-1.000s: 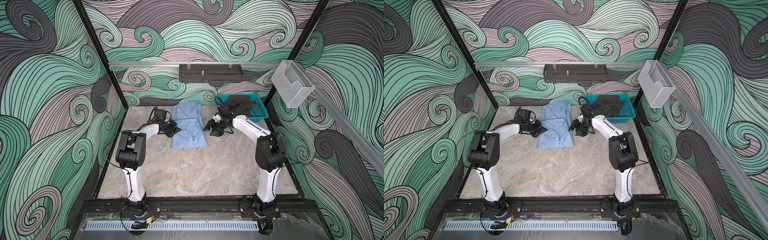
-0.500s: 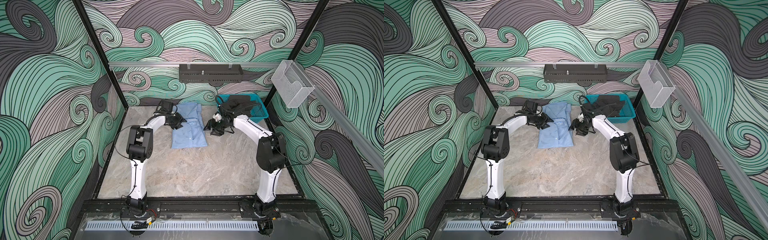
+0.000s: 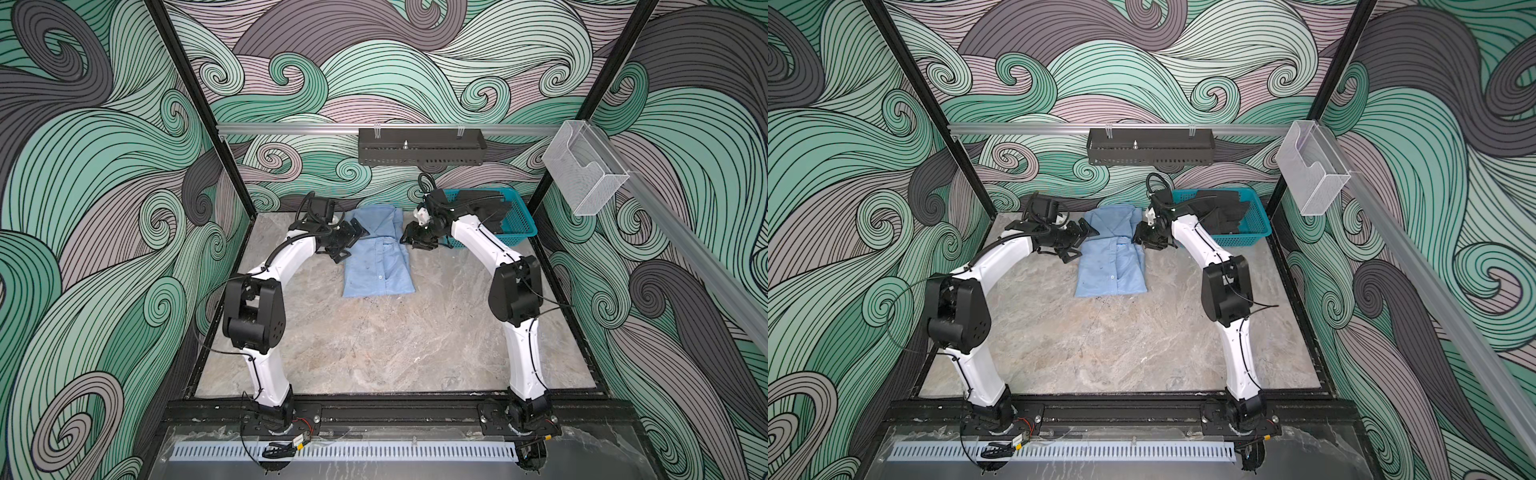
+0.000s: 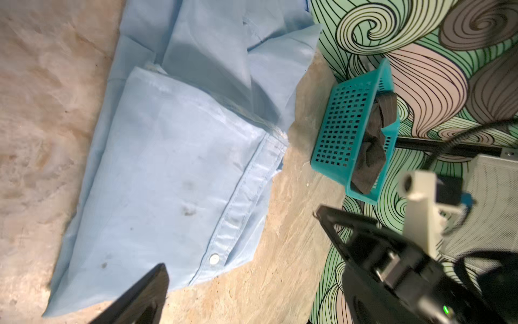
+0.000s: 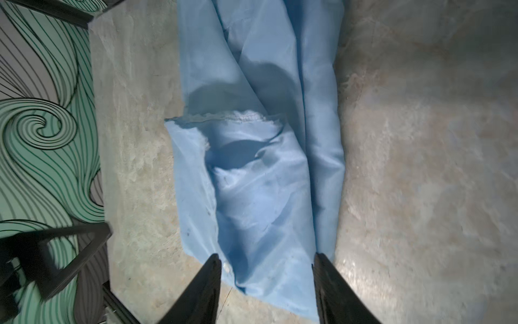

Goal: Fold and stack the long sleeve shirts

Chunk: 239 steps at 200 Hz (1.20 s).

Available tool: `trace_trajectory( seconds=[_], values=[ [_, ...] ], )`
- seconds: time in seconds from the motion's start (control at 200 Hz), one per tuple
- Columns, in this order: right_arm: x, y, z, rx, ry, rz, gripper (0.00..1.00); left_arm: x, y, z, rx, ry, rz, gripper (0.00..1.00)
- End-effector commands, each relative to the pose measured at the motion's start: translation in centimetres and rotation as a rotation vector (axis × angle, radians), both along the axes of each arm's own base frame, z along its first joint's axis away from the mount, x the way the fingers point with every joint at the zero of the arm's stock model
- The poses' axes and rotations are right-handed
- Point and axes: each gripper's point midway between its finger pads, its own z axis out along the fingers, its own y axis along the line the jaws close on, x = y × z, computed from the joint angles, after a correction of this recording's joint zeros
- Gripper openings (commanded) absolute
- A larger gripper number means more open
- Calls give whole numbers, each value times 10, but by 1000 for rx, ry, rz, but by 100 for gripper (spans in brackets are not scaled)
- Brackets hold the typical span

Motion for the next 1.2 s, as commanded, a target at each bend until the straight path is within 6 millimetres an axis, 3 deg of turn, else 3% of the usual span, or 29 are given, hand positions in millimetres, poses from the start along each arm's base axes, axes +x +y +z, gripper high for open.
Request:
trace_trajectory(
  seconds=[0.0, 0.17, 0.29, 0.436, 0.566, 0.716, 0.836, 0.951, 1.056, 1.131, 1.191],
  values=[
    [3, 12, -35, -62, 33, 63, 53, -21, -12, -49, 3, 102, -28, 90],
    [11, 38, -69, -103, 41, 112, 50, -37, -44, -95, -33, 208, -107, 76],
    [-4, 31, -96, -167, 120, 102, 47, -49, -47, -121, -28, 271, -132, 63],
    [-35, 9, -108, -255, 202, 77, 45, -69, -19, -141, 67, 348, -151, 60],
    [-82, -2, -116, -315, 282, 92, 45, -84, 25, -148, 194, 401, -149, 60],
    [-138, 5, -120, -275, 350, 82, 45, -89, 66, -136, 250, 392, -131, 64],
    [-172, 20, -111, -193, 356, 72, 49, -92, 81, -117, 250, 353, -147, 71],
    [-171, 26, -70, -111, 267, 45, 57, -95, 76, -86, 228, 285, -182, 76],
    [-160, 18, -32, -99, 159, 20, 62, -104, 67, -60, 187, 228, -189, 78],
    [-151, 7, -18, -92, 134, -16, 63, -114, 59, -52, 160, 216, -181, 79],
    [-146, -2, -19, -108, 132, -37, 64, -123, 49, -51, 126, 213, -172, 78]
  ],
)
